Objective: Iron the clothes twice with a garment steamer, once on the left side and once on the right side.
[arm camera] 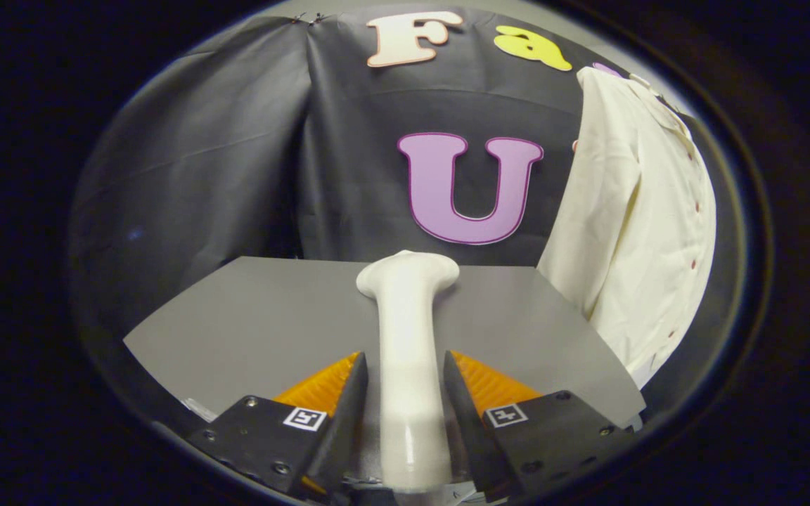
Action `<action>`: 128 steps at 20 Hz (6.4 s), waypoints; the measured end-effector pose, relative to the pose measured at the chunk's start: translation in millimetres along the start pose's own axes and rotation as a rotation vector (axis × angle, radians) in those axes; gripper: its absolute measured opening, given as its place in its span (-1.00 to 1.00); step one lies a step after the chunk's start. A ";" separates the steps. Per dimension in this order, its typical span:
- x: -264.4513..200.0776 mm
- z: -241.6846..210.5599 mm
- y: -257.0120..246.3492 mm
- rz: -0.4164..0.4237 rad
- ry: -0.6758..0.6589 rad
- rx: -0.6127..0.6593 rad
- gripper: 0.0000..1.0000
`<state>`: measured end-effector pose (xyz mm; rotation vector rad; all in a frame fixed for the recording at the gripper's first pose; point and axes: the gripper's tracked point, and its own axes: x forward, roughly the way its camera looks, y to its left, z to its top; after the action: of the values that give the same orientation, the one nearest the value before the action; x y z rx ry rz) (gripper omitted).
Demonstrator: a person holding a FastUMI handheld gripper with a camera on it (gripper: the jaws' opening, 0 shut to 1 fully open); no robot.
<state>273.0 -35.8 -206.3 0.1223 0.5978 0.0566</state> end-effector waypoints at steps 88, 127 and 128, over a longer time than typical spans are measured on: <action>-16.4 -208.5 -309.5 0.075 -0.295 0.473 -0.31; -118.7 109.3 -473.3 -0.075 -0.668 0.396 -0.33; -115.1 117.2 -476.7 -0.075 -0.675 0.403 -0.33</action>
<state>252.6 -530.1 -108.5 0.4880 -0.0693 -0.1753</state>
